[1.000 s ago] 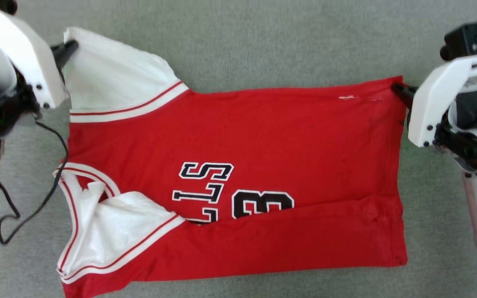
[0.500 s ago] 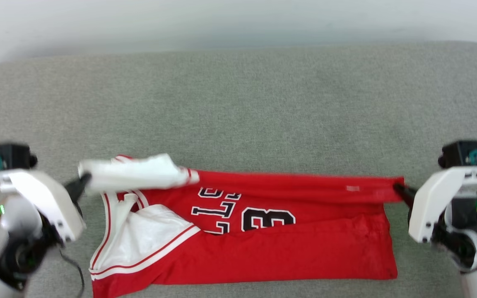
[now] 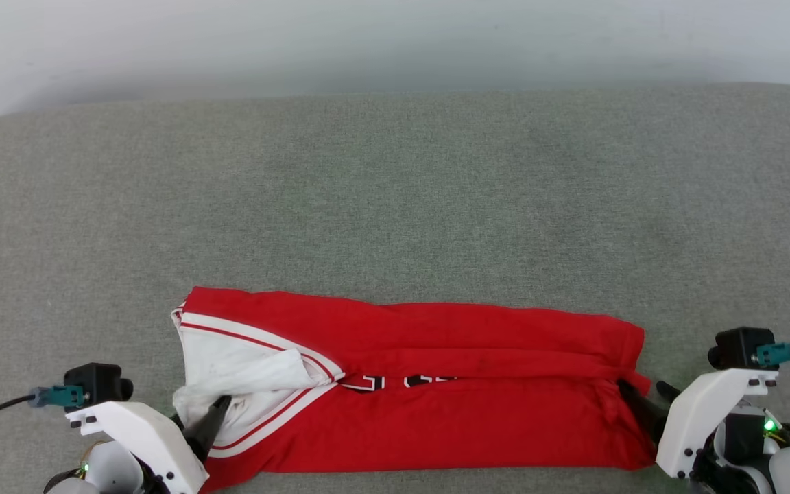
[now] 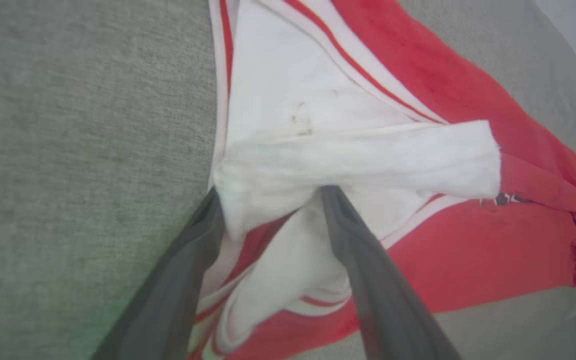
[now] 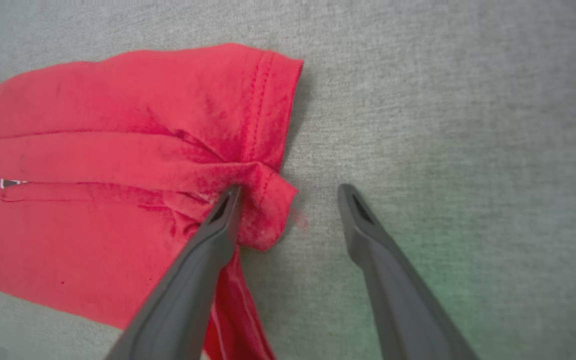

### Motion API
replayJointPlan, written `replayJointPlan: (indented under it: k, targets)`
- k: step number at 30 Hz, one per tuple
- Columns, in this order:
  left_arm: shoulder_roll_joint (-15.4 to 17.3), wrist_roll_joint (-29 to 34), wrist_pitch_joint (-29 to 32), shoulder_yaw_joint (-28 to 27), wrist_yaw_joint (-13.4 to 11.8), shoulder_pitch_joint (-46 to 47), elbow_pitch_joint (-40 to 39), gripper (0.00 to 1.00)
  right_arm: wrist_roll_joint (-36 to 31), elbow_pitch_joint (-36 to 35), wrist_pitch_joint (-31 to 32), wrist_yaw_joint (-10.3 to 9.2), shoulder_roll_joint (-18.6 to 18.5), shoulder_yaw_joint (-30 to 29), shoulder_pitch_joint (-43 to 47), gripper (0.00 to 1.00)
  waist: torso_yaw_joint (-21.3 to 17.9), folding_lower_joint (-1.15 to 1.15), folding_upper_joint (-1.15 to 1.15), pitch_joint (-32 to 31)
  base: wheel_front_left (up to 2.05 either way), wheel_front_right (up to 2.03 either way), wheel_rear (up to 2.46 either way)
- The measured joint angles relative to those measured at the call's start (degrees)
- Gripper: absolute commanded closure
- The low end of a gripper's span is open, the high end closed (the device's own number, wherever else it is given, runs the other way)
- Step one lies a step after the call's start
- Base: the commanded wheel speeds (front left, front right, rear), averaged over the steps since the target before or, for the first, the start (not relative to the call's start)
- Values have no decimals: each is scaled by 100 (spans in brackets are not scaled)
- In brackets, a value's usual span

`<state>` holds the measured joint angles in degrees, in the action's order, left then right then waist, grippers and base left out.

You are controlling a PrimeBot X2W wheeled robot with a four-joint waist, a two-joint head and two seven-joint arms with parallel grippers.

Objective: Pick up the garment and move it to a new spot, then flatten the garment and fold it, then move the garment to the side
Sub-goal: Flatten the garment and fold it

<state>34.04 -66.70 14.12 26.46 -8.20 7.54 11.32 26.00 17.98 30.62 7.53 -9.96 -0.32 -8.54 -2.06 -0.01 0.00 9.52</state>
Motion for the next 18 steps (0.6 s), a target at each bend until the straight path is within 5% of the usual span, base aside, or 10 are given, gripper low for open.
replayJointPlan:
  k: [9,18]
  targets:
    - [-253,805,-1474,-152,-209,123,-309,0,86,-918,-656,-2,-197,-38,135,0,-58,0,0,-274,0,0,0]
    - [-347,1724,-2521,-138,-711,145,-1046,0,1,-1152,348,-2,-478,-799,147,0,27,1,0,-629,0,0,0]
